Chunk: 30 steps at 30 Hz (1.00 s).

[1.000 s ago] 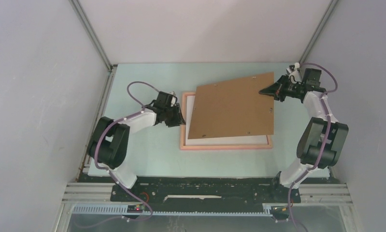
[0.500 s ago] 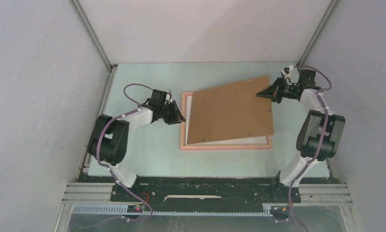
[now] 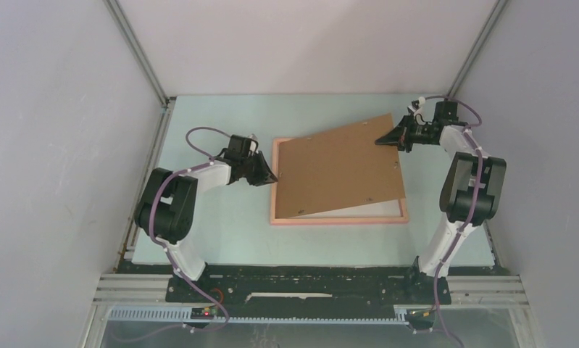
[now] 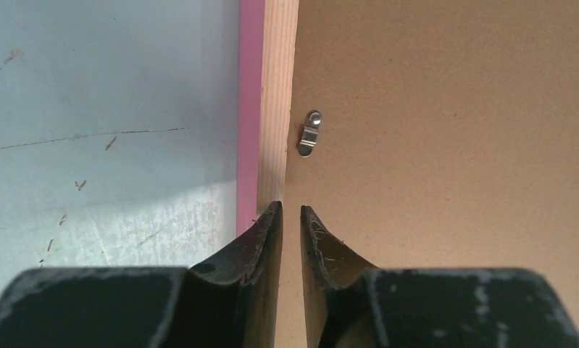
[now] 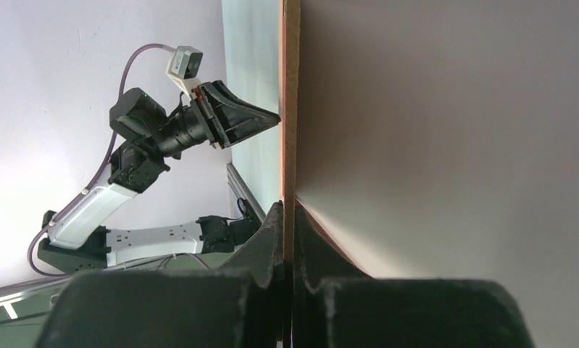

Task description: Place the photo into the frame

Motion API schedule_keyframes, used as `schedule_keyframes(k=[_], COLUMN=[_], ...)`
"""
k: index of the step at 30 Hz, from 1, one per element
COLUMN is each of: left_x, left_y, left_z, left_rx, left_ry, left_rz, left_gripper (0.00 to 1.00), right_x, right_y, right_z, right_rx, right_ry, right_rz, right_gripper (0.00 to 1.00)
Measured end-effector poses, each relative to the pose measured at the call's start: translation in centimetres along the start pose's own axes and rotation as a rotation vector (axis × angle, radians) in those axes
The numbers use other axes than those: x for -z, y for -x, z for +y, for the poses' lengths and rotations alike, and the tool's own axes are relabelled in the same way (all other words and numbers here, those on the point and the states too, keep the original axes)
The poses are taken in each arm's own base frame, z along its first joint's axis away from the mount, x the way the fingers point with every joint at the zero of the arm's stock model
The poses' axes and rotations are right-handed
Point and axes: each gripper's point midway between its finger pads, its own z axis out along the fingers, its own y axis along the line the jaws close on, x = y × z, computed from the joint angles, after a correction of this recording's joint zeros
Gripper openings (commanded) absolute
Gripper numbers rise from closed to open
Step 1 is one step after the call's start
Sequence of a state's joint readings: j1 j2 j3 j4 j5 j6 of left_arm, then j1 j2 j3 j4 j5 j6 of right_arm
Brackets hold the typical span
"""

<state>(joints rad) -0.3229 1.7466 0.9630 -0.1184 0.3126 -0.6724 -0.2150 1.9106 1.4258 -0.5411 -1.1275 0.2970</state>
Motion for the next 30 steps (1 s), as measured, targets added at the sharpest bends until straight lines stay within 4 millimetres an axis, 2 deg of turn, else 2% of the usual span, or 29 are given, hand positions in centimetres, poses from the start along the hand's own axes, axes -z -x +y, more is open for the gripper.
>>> schedule_keyframes(k=[7, 8, 9, 11, 18, 19, 21, 22, 25, 30], left_x=[-0.3, -0.4, -0.4, -0.4, -0.5, -0.5, -0.4, -0.3, 0.4, 2.1], left_y=[0.2, 0.2, 0.3, 0.3, 0.3, 0.1, -0.2, -0.3, -0.6, -0.4], left_z=[-0.2, -0.2, -0.3, -0.3, -0.2, -0.1, 0.0, 0.0, 0.0, 0.1], left_rx=[-0.001, 0.001, 0.002, 0.002, 0.001, 0.001, 0.000, -0.001, -0.003, -0.007], left_ry=[-0.015, -0.016, -0.018, -0.021, -0.022, -0.022, -0.023, -0.023, -0.021, -0.005], left_rz=[-0.008, -0.010, -0.011, -0.013, -0.016, -0.014, -0.013, -0.014, -0.019, -0.057], left_gripper=[0.23, 0.23, 0.23, 0.23, 0.23, 0.23, 0.23, 0.24, 0.24, 0.34], right_x=[-1.1, -1.2, -1.3, -1.5, -2.8, -2.9, -2.9, -2.9, -2.3, -0.2], right_y=[0.5, 0.6, 0.6, 0.6, -0.2, -0.3, -0.5, -0.5, -0.1, 1.3], right_z=[-1.2, -1.4, -1.6, -2.1, -3.5, -4.0, -4.8, -5.2, -5.7, -5.5], right_rx=[-0.007, -0.008, -0.009, -0.015, -0.034, -0.040, -0.057, -0.056, -0.032, 0.034], right_ry=[0.023, 0.027, 0.028, 0.026, -0.076, -0.107, -0.181, -0.224, -0.336, -0.541], right_rz=[0.028, 0.033, 0.035, 0.039, 0.056, 0.055, 0.057, 0.057, 0.044, -0.001], right_gripper=[0.00, 0.04, 0.19, 0.33, 0.53, 0.63, 0.96, 0.99, 1.00, 1.00])
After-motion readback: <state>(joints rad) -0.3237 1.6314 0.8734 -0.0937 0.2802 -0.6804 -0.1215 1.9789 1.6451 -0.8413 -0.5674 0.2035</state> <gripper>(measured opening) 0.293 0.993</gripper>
